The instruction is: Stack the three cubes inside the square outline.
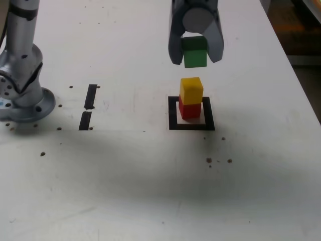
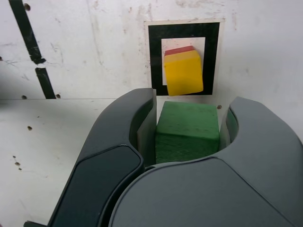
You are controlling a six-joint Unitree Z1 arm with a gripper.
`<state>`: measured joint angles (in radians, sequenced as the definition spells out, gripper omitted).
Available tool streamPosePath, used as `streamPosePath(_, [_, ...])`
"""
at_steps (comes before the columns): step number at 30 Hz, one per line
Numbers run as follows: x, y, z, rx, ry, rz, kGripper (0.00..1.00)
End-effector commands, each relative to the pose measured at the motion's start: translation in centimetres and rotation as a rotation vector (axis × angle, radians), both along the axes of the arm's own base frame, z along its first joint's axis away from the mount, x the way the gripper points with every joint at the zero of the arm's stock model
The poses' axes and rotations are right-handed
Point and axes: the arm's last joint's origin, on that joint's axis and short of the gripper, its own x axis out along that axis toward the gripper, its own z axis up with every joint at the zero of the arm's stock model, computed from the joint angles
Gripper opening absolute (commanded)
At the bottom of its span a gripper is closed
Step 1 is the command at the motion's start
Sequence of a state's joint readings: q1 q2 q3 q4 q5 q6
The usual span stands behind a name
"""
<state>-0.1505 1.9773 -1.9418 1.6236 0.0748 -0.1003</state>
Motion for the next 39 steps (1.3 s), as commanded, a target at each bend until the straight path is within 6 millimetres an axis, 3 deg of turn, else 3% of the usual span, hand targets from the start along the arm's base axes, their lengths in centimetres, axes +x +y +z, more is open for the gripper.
streamPosePath(1, [-0.1,0.3,-0.8,0.002,0.046,0.007,0.15])
streamPosePath(12, [1.7,1.7,-4.1,-0.002,0.139,0.015,0.16])
streamPosePath(39, [2.6,2.1,-6.2,-0.025,0.18,0.035,0.18])
